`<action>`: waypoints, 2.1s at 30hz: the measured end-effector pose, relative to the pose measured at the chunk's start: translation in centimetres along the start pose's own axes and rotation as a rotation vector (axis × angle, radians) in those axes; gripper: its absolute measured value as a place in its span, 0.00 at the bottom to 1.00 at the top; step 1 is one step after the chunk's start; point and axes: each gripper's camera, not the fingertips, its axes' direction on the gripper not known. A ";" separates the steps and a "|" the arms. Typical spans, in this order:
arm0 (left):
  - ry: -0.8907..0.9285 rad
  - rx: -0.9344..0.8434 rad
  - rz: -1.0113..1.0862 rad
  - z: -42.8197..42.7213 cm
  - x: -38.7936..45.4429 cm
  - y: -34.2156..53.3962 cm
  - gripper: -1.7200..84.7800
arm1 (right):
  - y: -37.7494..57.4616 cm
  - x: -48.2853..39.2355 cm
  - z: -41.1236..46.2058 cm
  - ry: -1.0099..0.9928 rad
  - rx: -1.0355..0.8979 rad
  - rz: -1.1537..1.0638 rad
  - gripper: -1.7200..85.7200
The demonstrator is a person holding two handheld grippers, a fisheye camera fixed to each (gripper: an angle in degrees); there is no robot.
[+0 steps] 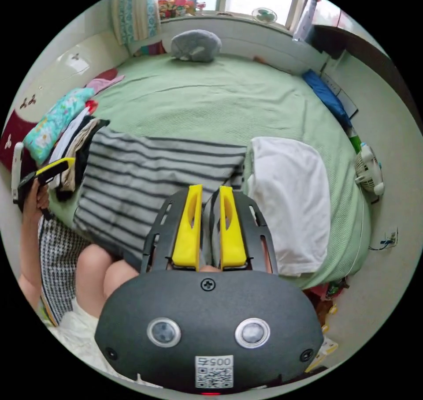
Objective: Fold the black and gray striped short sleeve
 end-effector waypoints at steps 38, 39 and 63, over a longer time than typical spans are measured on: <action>0.247 -0.169 0.342 5.7 22.1 0.1 0.03 | 12.9 8.9 -2.7 0.049 -0.029 -0.079 0.07; 0.263 -0.176 0.372 5.8 23.7 0.3 0.04 | 13.5 8.9 -2.5 0.048 -0.042 -0.072 0.07; 0.311 -0.194 0.501 8.5 43.8 -0.1 0.04 | 21.4 12.8 3.3 -0.104 -0.051 -0.079 0.07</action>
